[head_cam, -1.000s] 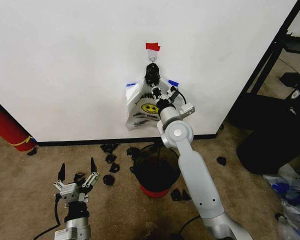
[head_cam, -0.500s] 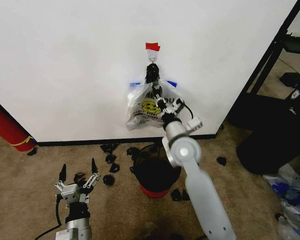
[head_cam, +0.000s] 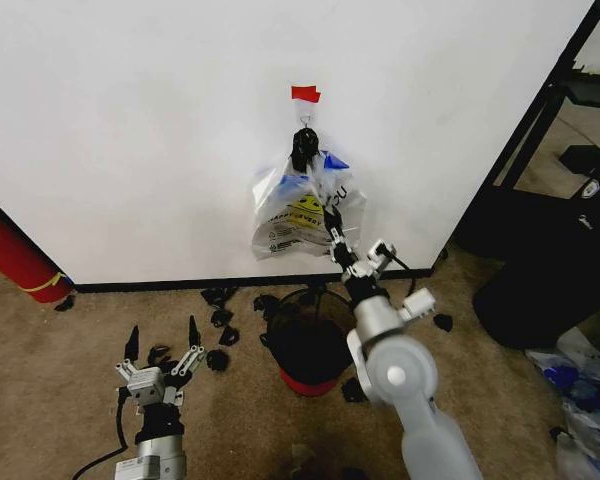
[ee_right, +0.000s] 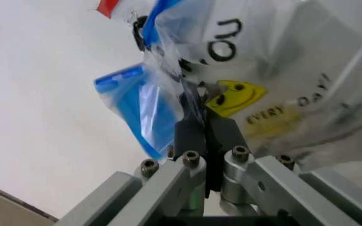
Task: Pick up the garbage bag from the wall and place it over the trash bin.
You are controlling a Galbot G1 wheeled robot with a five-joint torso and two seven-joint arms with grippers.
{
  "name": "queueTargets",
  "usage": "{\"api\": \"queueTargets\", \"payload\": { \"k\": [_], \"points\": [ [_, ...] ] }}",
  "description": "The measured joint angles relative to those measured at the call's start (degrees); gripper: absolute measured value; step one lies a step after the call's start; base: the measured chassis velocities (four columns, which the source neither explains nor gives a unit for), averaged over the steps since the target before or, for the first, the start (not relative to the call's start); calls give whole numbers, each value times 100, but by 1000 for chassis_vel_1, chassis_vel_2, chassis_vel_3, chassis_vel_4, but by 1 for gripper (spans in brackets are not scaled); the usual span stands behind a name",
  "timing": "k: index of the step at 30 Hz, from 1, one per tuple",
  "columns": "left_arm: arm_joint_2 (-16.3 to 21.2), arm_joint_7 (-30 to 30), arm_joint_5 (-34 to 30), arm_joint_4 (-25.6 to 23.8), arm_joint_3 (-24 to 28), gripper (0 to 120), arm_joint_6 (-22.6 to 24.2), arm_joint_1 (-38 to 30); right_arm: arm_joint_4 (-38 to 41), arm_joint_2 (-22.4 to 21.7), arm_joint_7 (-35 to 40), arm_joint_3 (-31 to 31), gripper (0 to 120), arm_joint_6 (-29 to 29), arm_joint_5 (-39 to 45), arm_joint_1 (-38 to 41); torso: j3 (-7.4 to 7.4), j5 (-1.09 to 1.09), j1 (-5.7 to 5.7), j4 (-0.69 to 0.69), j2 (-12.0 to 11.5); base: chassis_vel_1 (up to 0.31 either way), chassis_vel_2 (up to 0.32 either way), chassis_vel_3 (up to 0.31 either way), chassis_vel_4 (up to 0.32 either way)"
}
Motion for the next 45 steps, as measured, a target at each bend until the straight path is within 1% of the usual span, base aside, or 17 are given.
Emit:
{"api": "queueTargets", "payload": {
  "k": [2,3,5,9,10,15,19,23,24,27,30,41,43,45],
  "points": [
    [33,0,-44,9,1,100,-8,-5,212,-179,-47,-9,0,82,-224,-404,0,0,0,0,0,0,0,0,0],
    [33,0,-44,9,1,100,-8,-5,212,-179,-47,-9,0,82,-224,-404,0,0,0,0,0,0,0,0,0],
    [69,2,-92,37,-4,100,-17,-24,403,-393,-139,8,0,204,-475,-761,0,0,0,-1,0,0,0,0,0],
    [110,2,-155,119,-5,100,-24,-101,766,-658,-247,173,0,396,-786,-1262,0,0,0,0,0,0,0,0,0],
    [110,2,-155,119,-5,100,-24,-101,766,-658,-247,173,0,396,-786,-1262,0,0,0,0,0,0,0,0,0],
    [97,9,-159,181,91,100,-21,-203,1071,-809,-416,218,0,719,-1266,-1918,0,0,0,0,0,0,0,0,0],
    [104,9,-161,200,108,100,-16,-226,1095,-812,-547,250,0,960,-1608,-2263,0,0,0,0,0,0,0,0,0],
    [119,9,-178,223,108,100,-16,-235,823,-734,-758,342,0,1356,-2149,-2686,1,0,0,0,0,0,0,0,0],
    [119,9,-178,223,108,100,-16,-235,823,-734,-758,342,0,1356,-2149,-2686,1,0,0,0,0,0,0,0,0],
    [122,9,-194,224,105,100,-16,-236,685,-662,-870,406,0,1598,-2426,-2980,0,0,0,0,0,0,0,0,0],
    [117,9,-197,224,102,100,-16,-222,654,-619,-970,449,0,1809,-2621,-3250,0,0,0,-1,0,0,0,0,0],
    [110,9,-198,230,110,100,-18,-215,575,-588,-1099,521,0,2273,-3018,-3679,1,0,0,0,0,0,0,0,0],
    [109,10,-198,231,118,100,-18,-219,548,-581,-1120,520,0,2393,-3108,-3803,1,0,0,0,0,0,0,0,0],
    [106,10,-195,233,126,100,-17,-226,479,-542,-1144,529,0,2665,-3250,-3952,1,0,0,0,0,0,0,0,0]
  ]
}}
